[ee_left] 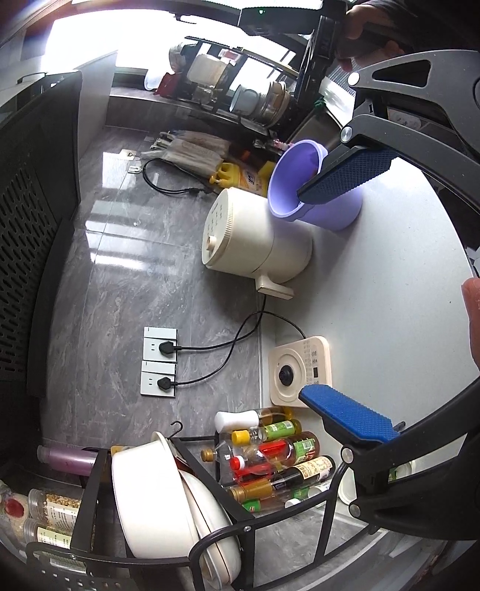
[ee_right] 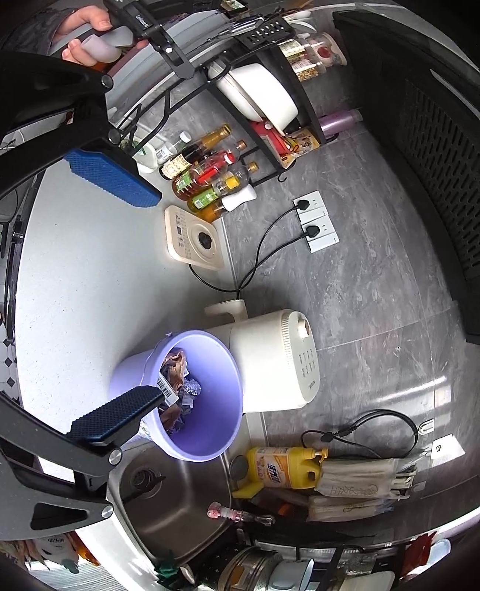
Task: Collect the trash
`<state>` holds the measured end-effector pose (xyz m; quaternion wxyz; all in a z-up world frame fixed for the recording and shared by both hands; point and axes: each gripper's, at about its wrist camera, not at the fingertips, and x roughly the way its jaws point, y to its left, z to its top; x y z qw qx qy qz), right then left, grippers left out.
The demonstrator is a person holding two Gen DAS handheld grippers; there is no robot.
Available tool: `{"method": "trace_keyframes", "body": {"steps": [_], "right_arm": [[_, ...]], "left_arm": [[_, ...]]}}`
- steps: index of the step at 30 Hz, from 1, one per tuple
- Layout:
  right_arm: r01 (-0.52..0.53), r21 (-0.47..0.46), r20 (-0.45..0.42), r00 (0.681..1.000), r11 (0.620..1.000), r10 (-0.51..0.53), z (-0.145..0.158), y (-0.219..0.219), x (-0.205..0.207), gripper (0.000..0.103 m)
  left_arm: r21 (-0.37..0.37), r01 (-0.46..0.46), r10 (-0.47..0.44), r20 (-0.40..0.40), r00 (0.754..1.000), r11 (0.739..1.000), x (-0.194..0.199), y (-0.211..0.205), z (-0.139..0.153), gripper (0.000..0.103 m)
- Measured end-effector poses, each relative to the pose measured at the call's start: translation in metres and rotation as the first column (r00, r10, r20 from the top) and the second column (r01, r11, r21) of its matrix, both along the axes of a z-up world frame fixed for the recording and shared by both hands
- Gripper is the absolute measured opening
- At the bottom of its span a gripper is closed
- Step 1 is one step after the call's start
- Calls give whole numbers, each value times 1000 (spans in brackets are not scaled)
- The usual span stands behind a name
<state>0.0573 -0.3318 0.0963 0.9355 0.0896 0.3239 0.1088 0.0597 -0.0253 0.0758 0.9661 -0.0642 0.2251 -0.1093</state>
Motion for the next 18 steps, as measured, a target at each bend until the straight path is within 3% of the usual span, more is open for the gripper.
{"method": "trace_keyframes", "body": {"steps": [18], "right_arm": [[-20,-19,10,1000,1000,20,-5,19,39,95]], "left_arm": [[9,-27,27,9,1000,1000,22,20,-3,97]]}}
